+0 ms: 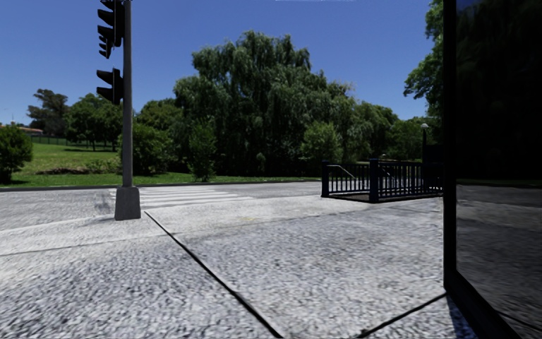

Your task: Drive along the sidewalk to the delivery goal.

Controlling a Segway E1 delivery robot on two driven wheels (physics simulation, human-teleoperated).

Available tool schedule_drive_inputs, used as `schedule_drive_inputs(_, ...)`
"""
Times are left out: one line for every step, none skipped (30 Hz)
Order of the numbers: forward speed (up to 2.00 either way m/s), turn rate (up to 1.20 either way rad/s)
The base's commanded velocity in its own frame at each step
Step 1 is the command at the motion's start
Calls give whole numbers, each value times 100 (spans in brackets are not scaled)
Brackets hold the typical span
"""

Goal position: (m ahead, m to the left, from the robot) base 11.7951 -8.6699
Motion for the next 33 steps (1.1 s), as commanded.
schedule_drive_inputs(200,-53)
schedule_drive_inputs(200,-53)
schedule_drive_inputs(200,-53)
schedule_drive_inputs(200,-53)
schedule_drive_inputs(200,-53)
schedule_drive_inputs(200,-53)
schedule_drive_inputs(200,-53)
schedule_drive_inputs(200,-53)
schedule_drive_inputs(200,-53)
schedule_drive_inputs(200,-53)
schedule_drive_inputs(200,-53)
schedule_drive_inputs(200,-53)
schedule_drive_inputs(200,-53)
schedule_drive_inputs(200,-53)
schedule_drive_inputs(200,-53)
schedule_drive_inputs(200,-53)
schedule_drive_inputs(200,-53)
schedule_drive_inputs(200,-53)
schedule_drive_inputs(200,-53)
schedule_drive_inputs(200,-52)
schedule_drive_inputs(200,-51)
schedule_drive_inputs(200,-49)
schedule_drive_inputs(200,-49)
schedule_drive_inputs(200,-48)
schedule_drive_inputs(200,-47)
schedule_drive_inputs(200,-47)
schedule_drive_inputs(200,-46)
schedule_drive_inputs(200,-46)
schedule_drive_inputs(200,-46)
schedule_drive_inputs(200,-46)
schedule_drive_inputs(200,-46)
schedule_drive_inputs(200,-46)
schedule_drive_inputs(200,-46)
